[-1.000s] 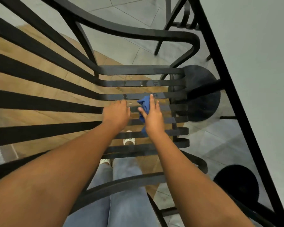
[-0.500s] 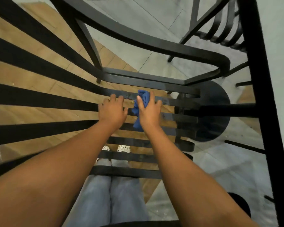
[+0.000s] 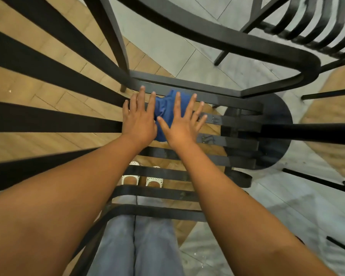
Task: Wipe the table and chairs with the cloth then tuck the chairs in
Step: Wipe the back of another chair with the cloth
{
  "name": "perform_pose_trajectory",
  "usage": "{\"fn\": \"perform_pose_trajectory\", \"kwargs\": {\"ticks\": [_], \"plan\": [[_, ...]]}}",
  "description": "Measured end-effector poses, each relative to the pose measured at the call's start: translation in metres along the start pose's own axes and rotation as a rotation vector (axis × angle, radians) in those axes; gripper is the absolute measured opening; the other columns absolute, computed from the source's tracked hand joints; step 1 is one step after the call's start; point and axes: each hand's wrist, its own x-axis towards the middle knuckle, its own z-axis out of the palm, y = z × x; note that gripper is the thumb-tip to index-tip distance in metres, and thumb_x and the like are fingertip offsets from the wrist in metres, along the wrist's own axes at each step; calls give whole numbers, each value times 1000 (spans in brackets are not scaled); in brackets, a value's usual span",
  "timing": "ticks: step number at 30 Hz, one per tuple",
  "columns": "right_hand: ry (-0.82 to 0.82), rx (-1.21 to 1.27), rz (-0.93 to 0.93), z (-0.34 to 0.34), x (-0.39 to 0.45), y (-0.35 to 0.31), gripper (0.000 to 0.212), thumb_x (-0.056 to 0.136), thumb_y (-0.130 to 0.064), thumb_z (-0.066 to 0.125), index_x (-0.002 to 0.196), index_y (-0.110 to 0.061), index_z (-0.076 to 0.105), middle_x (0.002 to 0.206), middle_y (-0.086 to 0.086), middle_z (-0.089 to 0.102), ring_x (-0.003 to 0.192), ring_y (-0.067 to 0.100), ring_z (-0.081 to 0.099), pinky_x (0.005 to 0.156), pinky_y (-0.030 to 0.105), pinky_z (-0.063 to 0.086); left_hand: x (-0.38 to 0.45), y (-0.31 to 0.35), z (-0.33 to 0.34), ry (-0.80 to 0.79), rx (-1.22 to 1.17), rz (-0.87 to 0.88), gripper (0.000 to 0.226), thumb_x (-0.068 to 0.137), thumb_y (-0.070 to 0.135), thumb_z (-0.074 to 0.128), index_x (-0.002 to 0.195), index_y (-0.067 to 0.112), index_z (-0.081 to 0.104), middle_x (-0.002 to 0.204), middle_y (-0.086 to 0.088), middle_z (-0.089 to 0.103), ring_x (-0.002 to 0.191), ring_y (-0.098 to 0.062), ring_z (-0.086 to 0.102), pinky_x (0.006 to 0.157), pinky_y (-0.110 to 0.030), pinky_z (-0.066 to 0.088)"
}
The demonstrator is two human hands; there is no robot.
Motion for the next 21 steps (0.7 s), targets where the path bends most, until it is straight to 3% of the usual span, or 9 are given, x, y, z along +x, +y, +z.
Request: {"fn": "perform_pose_trajectory", "kwargs": {"ticks": [3, 8, 13, 18, 21], "plan": [[-36, -76, -141, 8, 13, 1, 85, 88, -66, 37, 148, -32, -14, 153, 14, -27, 139, 39, -26, 110, 56, -14, 6, -2, -3, -11, 15, 19, 76, 95, 31, 46, 150, 18, -5, 156, -12, -13, 144, -30, -5, 115, -44, 3], [10, -28, -226, 29, 30, -11, 84, 90, -56, 47, 149, -31, -6, 155, 14, -20, 138, 41, -25, 110, 55, -14, 13, -7, -5, -16, 25, 52, 80, 92, 29, 51, 150, 16, -3, 156, -13, -8, 144, -30, -5, 115, -44, 3], [49, -126, -304, 46, 40, -45, 85, 93, -49, 47, 146, -27, -16, 157, 7, -19, 140, 39, -24, 111, 57, -10, 19, -16, 1, 41, -7, 72, 69, 97, 29, 41, 150, 17, -2, 157, -12, -7, 144, -30, -2, 115, -41, 4], [181, -58, -293, 52, 39, -21, 64, 94, -47, 42, 150, -30, 16, 159, 3, 1, 145, 32, -10, 113, 60, -2, 20, -19, 12, 57, 20, 130, 61, 99, 30, 30, 150, 15, 2, 157, -11, -4, 144, -28, -1, 114, -42, 3], [242, -29, -228, 47, 38, 17, 68, 88, -46, 48, 149, -30, 22, 159, 5, 6, 145, 32, -7, 112, 59, -2, 24, -16, 19, 21, 114, 187, 61, 99, 31, 28, 150, 13, 0, 157, -12, -1, 144, -28, -2, 114, -42, -1]]}}
